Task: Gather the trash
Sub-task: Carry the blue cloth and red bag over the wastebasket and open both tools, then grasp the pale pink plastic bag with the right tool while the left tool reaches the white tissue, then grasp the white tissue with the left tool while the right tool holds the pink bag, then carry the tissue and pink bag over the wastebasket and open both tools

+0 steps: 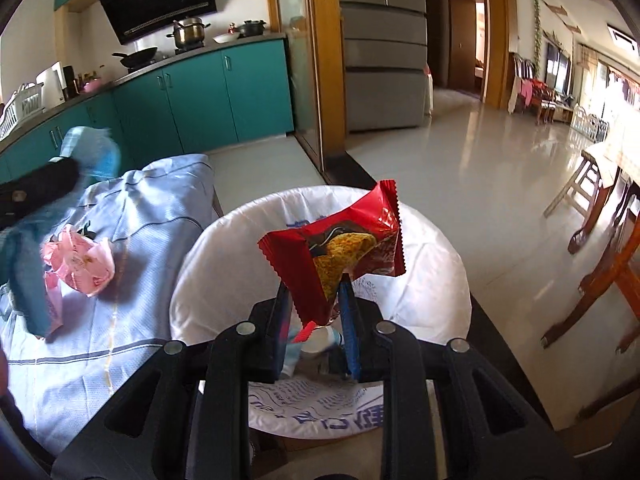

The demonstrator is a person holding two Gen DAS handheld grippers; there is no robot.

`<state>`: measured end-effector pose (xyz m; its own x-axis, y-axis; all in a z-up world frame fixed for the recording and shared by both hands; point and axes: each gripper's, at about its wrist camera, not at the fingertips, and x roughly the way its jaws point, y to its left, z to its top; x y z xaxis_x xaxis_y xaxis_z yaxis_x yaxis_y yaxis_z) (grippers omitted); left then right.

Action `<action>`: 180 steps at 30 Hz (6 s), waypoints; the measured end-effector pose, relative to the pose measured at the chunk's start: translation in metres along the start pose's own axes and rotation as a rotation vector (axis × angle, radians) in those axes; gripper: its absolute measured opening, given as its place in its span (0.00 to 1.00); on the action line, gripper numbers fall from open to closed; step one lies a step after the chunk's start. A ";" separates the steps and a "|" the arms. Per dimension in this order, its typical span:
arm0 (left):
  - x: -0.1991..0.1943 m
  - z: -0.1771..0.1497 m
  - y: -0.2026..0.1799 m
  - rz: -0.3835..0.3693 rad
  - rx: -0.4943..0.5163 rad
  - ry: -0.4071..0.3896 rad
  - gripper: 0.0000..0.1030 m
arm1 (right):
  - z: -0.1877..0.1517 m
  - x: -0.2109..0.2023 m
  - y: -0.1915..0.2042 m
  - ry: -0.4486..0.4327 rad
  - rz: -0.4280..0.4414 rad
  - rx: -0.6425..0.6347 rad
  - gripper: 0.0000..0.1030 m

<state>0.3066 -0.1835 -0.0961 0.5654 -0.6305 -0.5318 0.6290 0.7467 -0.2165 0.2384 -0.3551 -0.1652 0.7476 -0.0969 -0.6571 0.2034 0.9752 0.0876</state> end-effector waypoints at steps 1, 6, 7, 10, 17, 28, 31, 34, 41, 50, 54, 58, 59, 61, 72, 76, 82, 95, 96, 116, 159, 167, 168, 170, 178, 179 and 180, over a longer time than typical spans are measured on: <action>0.011 0.001 -0.001 -0.007 -0.008 0.009 0.35 | -0.001 0.002 -0.003 0.011 -0.001 0.011 0.24; 0.047 -0.002 -0.008 0.021 -0.011 0.035 0.63 | -0.001 0.010 -0.020 0.048 -0.022 0.065 0.33; 0.047 -0.003 -0.009 0.032 -0.002 0.044 0.63 | -0.002 0.009 -0.022 0.048 -0.017 0.076 0.34; 0.026 -0.006 -0.007 0.070 0.041 -0.001 0.63 | -0.003 0.007 -0.022 0.047 -0.012 0.079 0.36; -0.051 -0.010 0.022 0.288 0.103 -0.118 0.73 | -0.001 -0.004 -0.005 -0.008 0.037 0.026 0.51; -0.186 -0.036 0.140 0.808 -0.058 -0.222 0.84 | -0.004 -0.021 0.072 -0.087 0.219 -0.216 0.63; -0.213 -0.051 0.173 0.894 -0.134 -0.207 0.84 | -0.005 -0.022 0.090 -0.081 0.260 -0.261 0.63; -0.233 -0.068 0.200 0.935 -0.207 -0.159 0.85 | 0.003 -0.015 0.112 -0.051 0.298 -0.292 0.63; -0.232 -0.103 0.248 0.822 -0.371 -0.010 0.85 | 0.032 0.007 0.217 -0.014 0.455 -0.530 0.63; -0.186 -0.114 0.225 0.657 -0.224 0.100 0.86 | 0.013 0.047 0.242 0.109 0.463 -0.543 0.27; -0.162 -0.113 0.203 0.562 -0.133 0.134 0.86 | 0.011 0.039 0.232 0.090 0.478 -0.530 0.21; -0.136 -0.116 0.183 0.551 -0.045 0.187 0.86 | 0.010 0.031 0.220 0.083 0.481 -0.512 0.21; -0.130 -0.117 0.181 0.548 -0.037 0.198 0.86 | 0.010 0.030 0.219 0.082 0.483 -0.509 0.21; -0.121 -0.119 0.178 0.547 -0.023 0.217 0.79 | 0.010 0.027 0.217 0.080 0.494 -0.512 0.21; -0.103 -0.129 0.178 0.571 -0.026 0.278 0.49 | 0.002 0.029 0.224 0.078 0.464 -0.523 0.52; -0.105 -0.127 0.179 0.564 -0.037 0.256 0.53 | -0.002 0.033 0.229 0.080 0.437 -0.542 0.52; -0.104 -0.125 0.181 0.569 -0.032 0.231 0.62 | -0.007 0.036 0.229 0.081 0.433 -0.536 0.54; -0.100 -0.125 0.184 0.575 -0.061 0.234 0.36 | -0.009 0.034 0.229 0.076 0.437 -0.537 0.44; -0.101 -0.125 0.184 0.577 -0.062 0.232 0.36 | -0.010 0.034 0.229 0.080 0.442 -0.537 0.37; -0.131 -0.107 0.171 0.547 -0.065 0.061 0.35 | -0.006 0.005 0.213 -0.012 0.452 -0.522 0.22; 0.064 -0.032 -0.029 0.059 0.071 0.081 0.35 | 0.021 -0.019 -0.003 -0.136 -0.085 -0.033 0.20; 0.092 -0.039 -0.038 0.108 0.086 0.093 0.76 | 0.019 -0.014 -0.009 -0.094 -0.072 -0.028 0.20; 0.090 -0.038 -0.037 0.121 0.091 0.078 0.76 | 0.020 -0.013 -0.009 -0.090 -0.071 -0.027 0.21; 0.085 -0.036 -0.033 0.150 0.105 0.075 0.76 | 0.022 -0.013 -0.009 -0.085 -0.068 -0.026 0.23; 0.055 -0.030 -0.010 0.225 0.090 0.032 0.79 | 0.022 -0.014 -0.004 -0.099 -0.072 -0.037 0.48; 0.049 -0.030 -0.010 0.232 0.086 0.027 0.79 | 0.022 -0.015 -0.003 -0.103 -0.071 -0.038 0.50; 0.046 -0.030 -0.009 0.241 0.086 0.022 0.79 | 0.022 -0.015 -0.001 -0.106 -0.069 -0.041 0.53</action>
<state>0.3107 -0.2129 -0.1428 0.6936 -0.4308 -0.5773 0.5207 0.8537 -0.0114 0.2406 -0.3594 -0.1390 0.7958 -0.1827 -0.5774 0.2324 0.9725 0.0126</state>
